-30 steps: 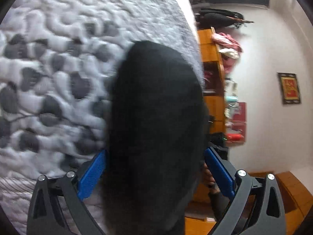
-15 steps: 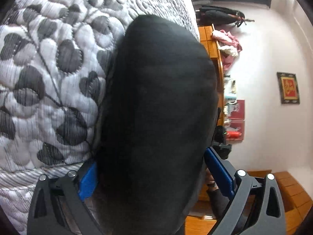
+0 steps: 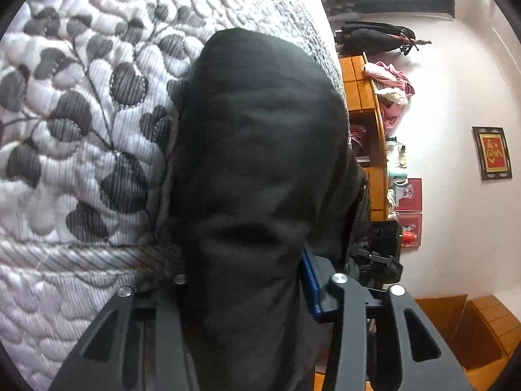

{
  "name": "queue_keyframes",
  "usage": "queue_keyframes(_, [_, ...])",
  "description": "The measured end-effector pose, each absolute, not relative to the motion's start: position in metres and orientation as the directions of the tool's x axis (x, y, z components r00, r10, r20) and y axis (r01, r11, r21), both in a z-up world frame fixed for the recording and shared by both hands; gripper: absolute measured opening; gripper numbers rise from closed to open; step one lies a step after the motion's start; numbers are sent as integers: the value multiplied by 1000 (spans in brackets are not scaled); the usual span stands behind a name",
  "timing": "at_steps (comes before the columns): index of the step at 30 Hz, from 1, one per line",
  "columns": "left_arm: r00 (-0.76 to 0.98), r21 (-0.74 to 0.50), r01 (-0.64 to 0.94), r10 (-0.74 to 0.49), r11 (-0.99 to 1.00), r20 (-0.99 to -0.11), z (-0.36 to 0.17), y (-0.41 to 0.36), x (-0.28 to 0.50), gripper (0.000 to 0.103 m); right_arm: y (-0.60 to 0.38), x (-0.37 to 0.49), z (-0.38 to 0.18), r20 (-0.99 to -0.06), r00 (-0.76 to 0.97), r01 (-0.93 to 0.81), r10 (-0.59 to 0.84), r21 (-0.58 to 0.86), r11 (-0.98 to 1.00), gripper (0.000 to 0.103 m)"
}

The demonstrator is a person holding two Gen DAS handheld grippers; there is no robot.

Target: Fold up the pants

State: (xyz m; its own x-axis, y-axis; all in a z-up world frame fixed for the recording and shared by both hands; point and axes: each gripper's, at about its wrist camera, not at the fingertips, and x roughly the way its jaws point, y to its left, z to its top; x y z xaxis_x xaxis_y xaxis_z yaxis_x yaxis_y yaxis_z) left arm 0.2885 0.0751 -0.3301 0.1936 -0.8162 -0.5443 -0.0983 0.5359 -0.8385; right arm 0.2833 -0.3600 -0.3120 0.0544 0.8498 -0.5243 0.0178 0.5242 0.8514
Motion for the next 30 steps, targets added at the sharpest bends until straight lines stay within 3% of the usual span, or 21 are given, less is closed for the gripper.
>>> queue_keyframes(14, [301,-796,-59,-750,602,-589,-271,132,330,37,-278,361,-251,-540,21,-141,842,832,537,46])
queue_keyframes(24, [327,-757,-164,-690,632,-646,-288,207,421,38,-192,470,-280,-572,-27,-137,820,815,564,45])
queue_keyframes(26, [318,-754,-197,-687,627,-654,-303,219,426,41,-180,484,-299,-595,-39,-115,803,801,587,48])
queue_keyframes(30, [327,-786,-212,-716,581,-617,-322,229,420,48,-171,494,-326,-625,-50,-76,779,780,621,62])
